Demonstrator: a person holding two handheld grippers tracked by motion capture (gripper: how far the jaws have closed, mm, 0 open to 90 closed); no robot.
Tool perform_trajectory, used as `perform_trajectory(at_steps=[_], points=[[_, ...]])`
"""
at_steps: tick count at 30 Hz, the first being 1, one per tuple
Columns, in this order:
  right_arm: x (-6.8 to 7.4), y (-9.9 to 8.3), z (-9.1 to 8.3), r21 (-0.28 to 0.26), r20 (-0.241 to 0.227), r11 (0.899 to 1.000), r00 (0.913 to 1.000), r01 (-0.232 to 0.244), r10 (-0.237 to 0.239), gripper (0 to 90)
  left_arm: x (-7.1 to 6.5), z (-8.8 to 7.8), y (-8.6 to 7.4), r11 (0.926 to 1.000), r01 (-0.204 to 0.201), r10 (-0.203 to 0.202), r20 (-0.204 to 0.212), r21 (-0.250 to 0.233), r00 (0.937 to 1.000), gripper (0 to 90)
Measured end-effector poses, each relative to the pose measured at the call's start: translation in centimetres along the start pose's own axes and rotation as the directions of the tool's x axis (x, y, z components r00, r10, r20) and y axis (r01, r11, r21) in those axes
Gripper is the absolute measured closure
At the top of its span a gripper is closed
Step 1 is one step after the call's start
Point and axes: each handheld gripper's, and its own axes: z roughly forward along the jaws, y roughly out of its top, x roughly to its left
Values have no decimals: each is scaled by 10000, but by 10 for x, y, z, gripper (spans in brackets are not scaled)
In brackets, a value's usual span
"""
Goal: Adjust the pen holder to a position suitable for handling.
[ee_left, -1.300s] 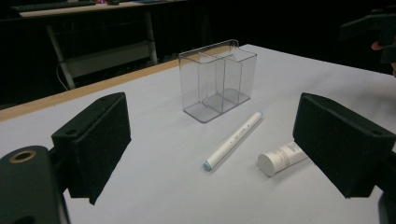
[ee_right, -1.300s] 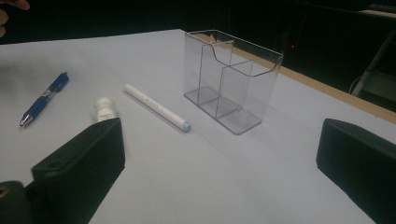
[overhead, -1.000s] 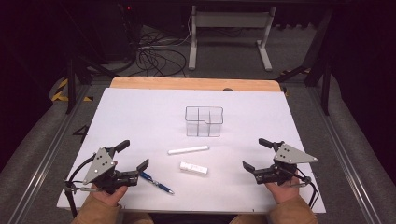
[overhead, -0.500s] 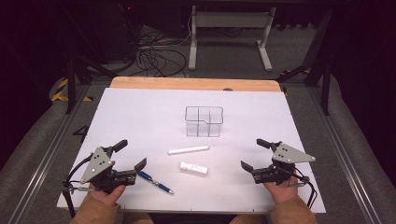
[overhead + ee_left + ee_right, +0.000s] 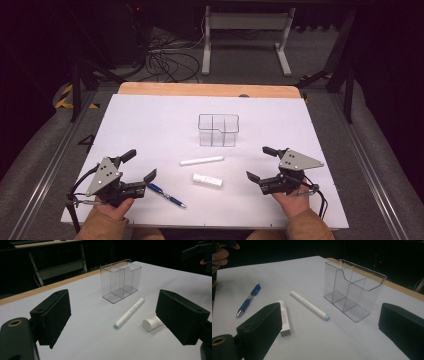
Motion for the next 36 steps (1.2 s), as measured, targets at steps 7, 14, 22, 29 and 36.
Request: perform_trajectory(at_steps=[7, 14, 22, 29, 36], points=[[10, 12, 14, -60, -390, 9998, 9990, 198, -200, 53, 0, -1, 0, 10000, -16, 16, -6, -33, 10000, 136], [19, 19, 24, -85, -614, 9995, 9977, 288, -293, 54, 1, -1, 0, 10000, 17, -17, -6, -34, 10000, 136], [28, 26, 37, -3, -915, 9991, 9949, 430, -428, 53, 1, 0, 0, 10000, -60, 60, -9, 63, 10000, 141], [36, 31, 47, -9, -1174, 9986, 9917, 526, -524, 53, 2, -1, 0, 10000, -43, 43, -23, 16, 10000, 141], [39, 34, 50, -40, -1409, 9981, 9881, 621, -621, 53, 2, -1, 0, 10000, -36, 36, -32, -13, 10000, 141]])
